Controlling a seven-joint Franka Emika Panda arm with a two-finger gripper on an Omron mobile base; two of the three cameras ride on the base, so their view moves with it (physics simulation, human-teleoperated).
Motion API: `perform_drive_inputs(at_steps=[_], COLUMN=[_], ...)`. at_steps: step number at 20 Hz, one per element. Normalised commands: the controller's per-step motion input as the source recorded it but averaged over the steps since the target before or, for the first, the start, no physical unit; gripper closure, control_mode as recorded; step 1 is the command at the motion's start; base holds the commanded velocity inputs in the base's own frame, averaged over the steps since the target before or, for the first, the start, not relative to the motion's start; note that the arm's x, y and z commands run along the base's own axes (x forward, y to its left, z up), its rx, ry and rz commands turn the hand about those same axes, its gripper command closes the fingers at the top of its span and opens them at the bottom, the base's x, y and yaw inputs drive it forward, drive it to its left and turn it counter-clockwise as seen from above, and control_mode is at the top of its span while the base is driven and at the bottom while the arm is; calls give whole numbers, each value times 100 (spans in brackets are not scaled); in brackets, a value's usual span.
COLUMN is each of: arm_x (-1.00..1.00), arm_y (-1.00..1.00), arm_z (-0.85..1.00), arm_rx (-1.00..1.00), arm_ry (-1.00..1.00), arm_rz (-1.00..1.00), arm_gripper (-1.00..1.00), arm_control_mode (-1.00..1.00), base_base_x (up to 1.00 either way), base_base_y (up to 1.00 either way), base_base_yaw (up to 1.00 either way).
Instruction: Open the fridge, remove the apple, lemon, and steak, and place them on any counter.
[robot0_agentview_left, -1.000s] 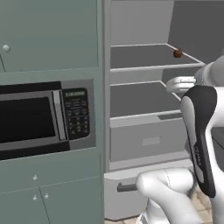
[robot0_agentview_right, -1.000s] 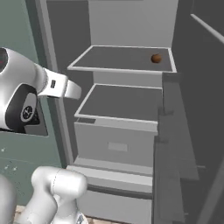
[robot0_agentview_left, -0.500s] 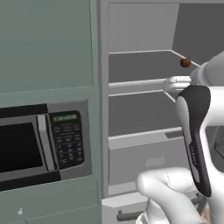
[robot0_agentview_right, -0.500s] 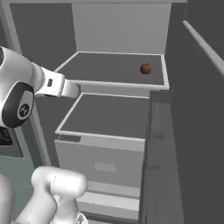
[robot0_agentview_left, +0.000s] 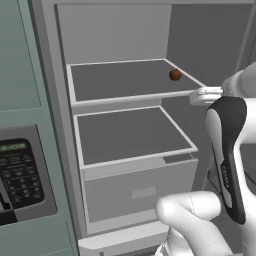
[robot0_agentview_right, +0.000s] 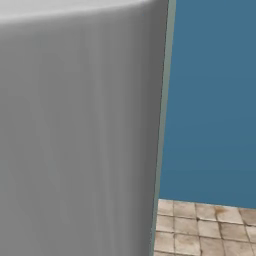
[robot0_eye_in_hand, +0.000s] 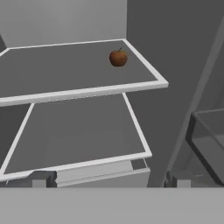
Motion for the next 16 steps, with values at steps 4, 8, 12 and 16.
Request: perform_drive_inputs(at_steps=[4, 8, 12, 16], arm_x=[0, 0, 7, 18], arm_y=[0, 0, 0, 0], arm_z=[0, 0, 0, 2], arm_rx=[0, 0, 2, 2], arm_ry=[0, 0, 0, 0], arm_rz=[0, 0, 0, -2], arm_gripper=[-100, -100, -100, -100], arm_control_mode=[100, 100, -100, -100], base_base_x=[69, 51, 18, 0], base_base_y=[0, 0, 0, 0], base_base_yaw=[-2, -1, 0, 0])
